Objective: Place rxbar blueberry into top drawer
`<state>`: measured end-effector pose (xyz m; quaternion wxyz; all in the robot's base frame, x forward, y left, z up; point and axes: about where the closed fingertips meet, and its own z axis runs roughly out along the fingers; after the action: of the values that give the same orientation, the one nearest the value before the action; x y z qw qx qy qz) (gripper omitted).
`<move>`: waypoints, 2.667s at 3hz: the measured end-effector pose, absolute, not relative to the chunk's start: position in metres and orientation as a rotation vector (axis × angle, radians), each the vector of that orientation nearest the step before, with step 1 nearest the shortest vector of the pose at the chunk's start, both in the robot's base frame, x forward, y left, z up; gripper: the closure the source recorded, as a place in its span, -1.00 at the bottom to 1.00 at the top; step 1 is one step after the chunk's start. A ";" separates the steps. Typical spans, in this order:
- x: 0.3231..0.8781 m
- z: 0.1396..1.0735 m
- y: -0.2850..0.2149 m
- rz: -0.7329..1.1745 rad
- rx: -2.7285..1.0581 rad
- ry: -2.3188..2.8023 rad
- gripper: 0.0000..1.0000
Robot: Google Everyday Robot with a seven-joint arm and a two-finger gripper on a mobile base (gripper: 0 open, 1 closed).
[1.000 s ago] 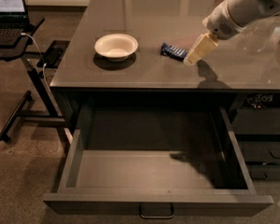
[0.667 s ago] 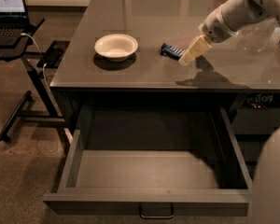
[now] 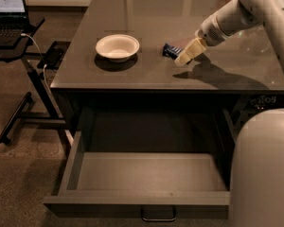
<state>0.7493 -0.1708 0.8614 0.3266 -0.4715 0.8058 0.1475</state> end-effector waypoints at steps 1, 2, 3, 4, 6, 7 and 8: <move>0.758 0.855 -0.161 0.423 -1.230 2.111 -1.00; 0.766 0.843 -0.147 0.468 -1.233 2.122 -1.00; 0.766 0.843 -0.147 0.468 -1.233 2.122 -1.00; 0.766 0.843 -0.147 0.468 -1.233 2.122 -0.62; 0.766 0.843 -0.147 0.468 -1.234 2.122 0.31; 0.766 0.843 -0.147 0.468 -1.234 2.122 0.77; 0.766 0.843 -0.147 0.468 -1.234 2.122 1.00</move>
Offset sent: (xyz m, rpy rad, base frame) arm 0.0252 0.0224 -0.0075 0.0512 0.0346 0.0173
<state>0.7665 -0.1469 0.8426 0.3158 -0.4684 0.8058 0.1779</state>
